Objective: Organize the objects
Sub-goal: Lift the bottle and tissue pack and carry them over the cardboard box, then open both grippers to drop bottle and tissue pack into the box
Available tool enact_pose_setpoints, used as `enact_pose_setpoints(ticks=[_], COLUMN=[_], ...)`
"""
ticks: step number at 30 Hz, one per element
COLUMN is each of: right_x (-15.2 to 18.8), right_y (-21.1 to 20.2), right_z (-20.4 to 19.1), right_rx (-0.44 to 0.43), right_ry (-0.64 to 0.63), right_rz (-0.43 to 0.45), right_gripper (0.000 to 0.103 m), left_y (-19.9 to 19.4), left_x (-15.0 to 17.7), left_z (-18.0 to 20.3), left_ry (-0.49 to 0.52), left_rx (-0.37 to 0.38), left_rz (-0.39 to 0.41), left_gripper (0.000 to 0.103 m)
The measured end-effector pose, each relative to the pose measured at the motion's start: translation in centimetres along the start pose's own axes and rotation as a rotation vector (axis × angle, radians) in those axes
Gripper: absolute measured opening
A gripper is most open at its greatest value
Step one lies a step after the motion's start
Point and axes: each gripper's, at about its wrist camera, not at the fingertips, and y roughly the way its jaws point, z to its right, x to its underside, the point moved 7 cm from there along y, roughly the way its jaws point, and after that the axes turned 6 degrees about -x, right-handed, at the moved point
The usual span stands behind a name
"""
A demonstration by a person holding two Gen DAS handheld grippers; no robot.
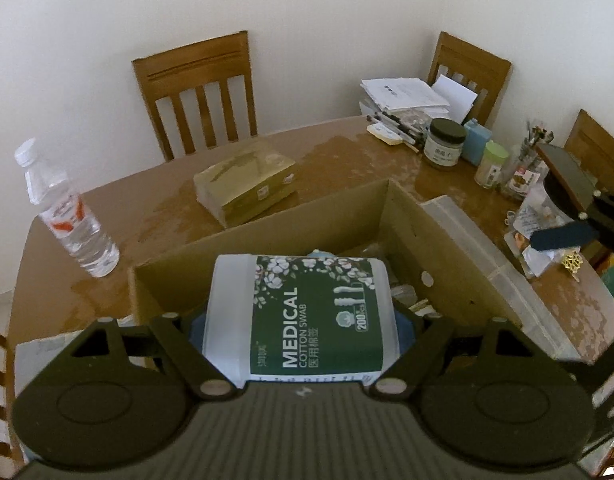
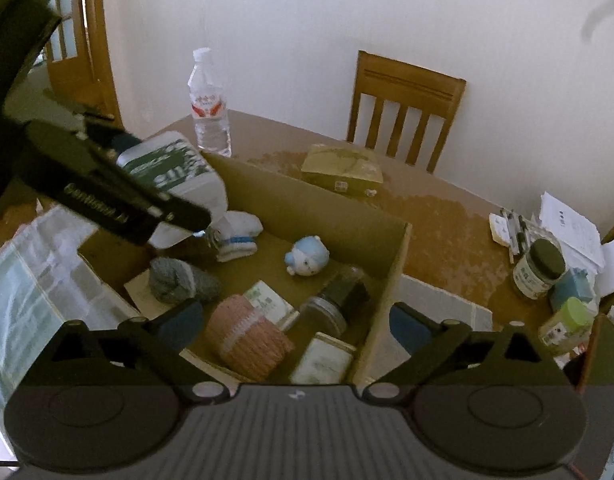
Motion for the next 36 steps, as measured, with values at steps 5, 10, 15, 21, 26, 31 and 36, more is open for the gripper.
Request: enact_pose_setpoints(ticks=[5, 10, 15, 21, 26, 31, 36], right_x=[0.8, 1.3, 2.1, 2.7, 3.3, 5.8, 8.7], right_y=[-0.2, -0.5, -0.4, -0.4, -1.0, -1.0, -0.6], right_z=[0.8, 1.6, 2.4, 2.6, 2.2, 1.2, -0.1], right_rx=[0.006, 0.018, 0.023, 0.027, 0.025, 0.032, 0.013], right_ry=[0.026, 0.054, 0.073, 0.094, 0.11, 0.148, 0.156], right_rz=[-0.011, -0.01, -0.021, -0.034, -0.029, -0.038, -0.074], right_gripper=[0.102, 0.103, 0.103, 0.103, 0.103, 0.103, 0.103], left_y=[1.8, 3.1, 3.2, 2.3, 0.4, -1.1, -2.5], left_x=[-1.2, -2.2, -2.2, -1.4, -0.4, 1.7, 4.3], left_z=[1.0, 1.4, 1.9, 1.9, 2.0, 2.2, 2.6], left_ry=[0.008, -0.003, 0.019, 0.021, 0.009, -0.003, -0.019], left_rx=[0.014, 0.0, -0.013, -0.029, -0.047, -0.076, -0.09], left_rz=[-0.004, 0.015, 0.017, 0.001, 0.025, 0.031, 0.026], left_gripper=[0.083, 0.094, 0.097, 0.098, 0.101, 0.102, 0.102])
